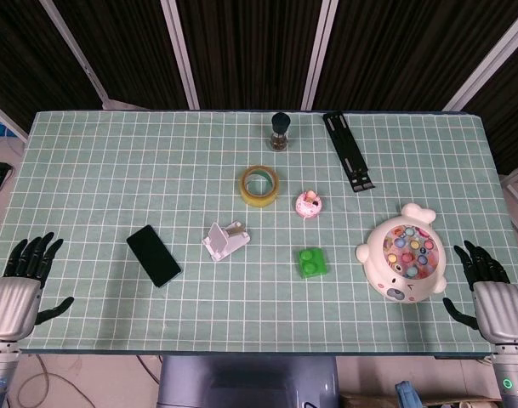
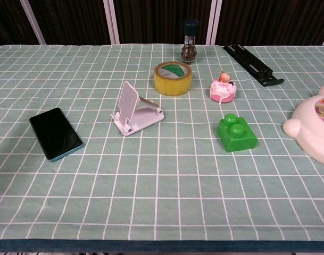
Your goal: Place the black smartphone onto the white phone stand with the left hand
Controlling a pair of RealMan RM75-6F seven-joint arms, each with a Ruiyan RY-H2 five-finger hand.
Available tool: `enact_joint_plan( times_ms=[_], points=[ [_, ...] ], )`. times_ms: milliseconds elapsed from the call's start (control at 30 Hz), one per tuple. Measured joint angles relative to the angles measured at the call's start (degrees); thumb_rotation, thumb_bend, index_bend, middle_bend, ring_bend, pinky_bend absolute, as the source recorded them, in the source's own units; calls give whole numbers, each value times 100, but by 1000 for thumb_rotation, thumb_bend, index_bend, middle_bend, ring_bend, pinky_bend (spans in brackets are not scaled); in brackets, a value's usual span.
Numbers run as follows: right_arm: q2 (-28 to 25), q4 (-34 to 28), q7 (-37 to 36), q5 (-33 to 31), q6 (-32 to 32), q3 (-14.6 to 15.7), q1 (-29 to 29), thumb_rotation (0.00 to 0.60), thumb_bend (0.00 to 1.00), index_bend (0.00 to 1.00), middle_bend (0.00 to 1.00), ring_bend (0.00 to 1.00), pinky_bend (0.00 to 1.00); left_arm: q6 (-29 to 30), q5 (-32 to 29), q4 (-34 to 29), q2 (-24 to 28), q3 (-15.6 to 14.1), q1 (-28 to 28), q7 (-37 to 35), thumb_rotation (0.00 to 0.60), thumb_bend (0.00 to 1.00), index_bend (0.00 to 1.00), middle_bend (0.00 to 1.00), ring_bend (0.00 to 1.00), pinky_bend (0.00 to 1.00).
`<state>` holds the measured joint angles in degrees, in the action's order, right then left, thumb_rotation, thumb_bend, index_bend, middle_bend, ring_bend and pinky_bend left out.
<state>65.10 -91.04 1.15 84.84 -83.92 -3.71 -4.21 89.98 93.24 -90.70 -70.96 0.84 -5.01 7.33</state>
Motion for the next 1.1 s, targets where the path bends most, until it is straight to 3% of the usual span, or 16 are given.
enact_joint_plan(
  times_ms=[667, 867, 1100],
  points=[
    [3, -19, 40, -24, 16, -8, -7, 600, 362, 61, 0, 0, 151, -122, 26, -4, 88, 13, -89, 58, 600, 66, 0, 0, 0, 0],
    [-6, -30, 52, -41, 44, -17, -22, 600, 362, 61, 0, 0, 151, -665, 43, -123, 323, 68, -417, 499, 600, 66, 0, 0, 0, 0],
    [0, -57, 106, -116, 97, -41, -45, 600, 362, 61, 0, 0, 151, -1909, -201, -385, 640, 248, -1124, 1255, 600, 100, 9, 2, 0, 0]
  ],
)
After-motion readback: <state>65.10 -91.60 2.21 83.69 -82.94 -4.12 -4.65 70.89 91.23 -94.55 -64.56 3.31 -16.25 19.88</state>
